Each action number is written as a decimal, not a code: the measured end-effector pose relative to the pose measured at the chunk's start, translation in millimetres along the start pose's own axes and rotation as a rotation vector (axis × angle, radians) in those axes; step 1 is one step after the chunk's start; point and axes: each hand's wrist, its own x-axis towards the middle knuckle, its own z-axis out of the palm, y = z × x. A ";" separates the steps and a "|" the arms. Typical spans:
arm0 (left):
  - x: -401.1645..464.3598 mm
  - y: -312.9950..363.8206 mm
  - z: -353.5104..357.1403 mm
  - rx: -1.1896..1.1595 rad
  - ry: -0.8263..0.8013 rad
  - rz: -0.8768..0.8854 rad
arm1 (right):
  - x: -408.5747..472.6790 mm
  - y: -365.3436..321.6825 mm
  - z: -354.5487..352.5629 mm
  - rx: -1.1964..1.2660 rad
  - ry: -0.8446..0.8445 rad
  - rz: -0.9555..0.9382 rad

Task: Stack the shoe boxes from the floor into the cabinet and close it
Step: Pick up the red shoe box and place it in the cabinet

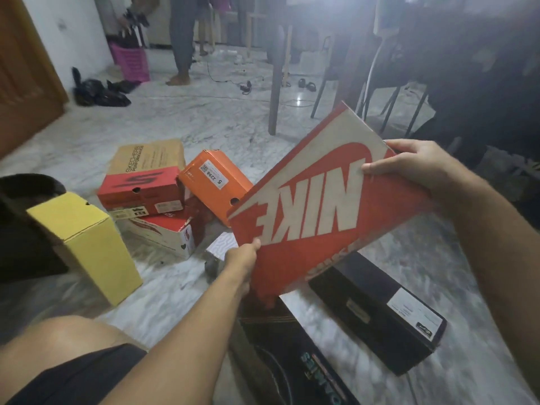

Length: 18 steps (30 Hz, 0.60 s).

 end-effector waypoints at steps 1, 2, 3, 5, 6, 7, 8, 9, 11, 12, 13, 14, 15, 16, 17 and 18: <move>0.5 10.5 -10.4 0.009 0.028 0.041 | 1.1 -4.0 4.9 0.021 0.004 -0.012; -0.6 22.1 -22.0 0.041 0.063 0.081 | 3.1 -8.5 10.5 0.034 0.009 -0.023; -3.1 34.6 -35.1 0.063 0.105 0.120 | 6.8 -12.8 16.7 0.041 0.015 -0.028; -14.8 60.3 -64.6 0.082 0.142 0.189 | 12.4 -25.8 32.0 0.067 0.018 -0.051; -23.0 73.1 -81.1 0.095 0.152 0.214 | 13.7 -34.0 40.3 0.077 0.009 -0.076; -33.4 85.7 -95.8 0.107 0.174 0.244 | 15.5 -41.8 48.7 0.091 -0.014 -0.104; -42.3 98.1 -113.1 0.111 0.195 0.279 | 16.9 -49.6 57.0 0.098 -0.046 -0.130; -53.8 111.0 -128.3 0.109 0.222 0.321 | 17.2 -57.4 65.7 0.103 -0.076 -0.151; -77.4 132.9 -159.6 0.114 0.273 0.395 | 12.0 -72.6 83.5 0.156 -0.149 -0.201; -90.2 142.3 -174.8 0.116 0.295 0.422 | 8.1 -80.6 92.4 0.186 -0.182 -0.234; -102.8 149.9 -189.1 0.108 0.323 0.448 | 6.1 -87.3 101.1 0.197 -0.211 -0.266; -115.5 156.2 -203.2 0.108 0.349 0.474 | 2.1 -95.3 110.6 0.212 -0.252 -0.298; -128.0 160.9 -216.5 0.112 0.374 0.503 | -2.3 -103.8 120.6 0.226 -0.304 -0.329; -138.1 164.1 -229.8 0.122 0.390 0.528 | -7.0 -112.2 130.9 0.236 -0.354 -0.358; -149.3 166.6 -241.4 0.131 0.404 0.547 | -9.4 -119.5 141.4 0.235 -0.399 -0.387; -158.9 168.3 -253.7 0.134 0.412 0.564 | -11.2 -126.8 153.1 0.229 -0.440 -0.410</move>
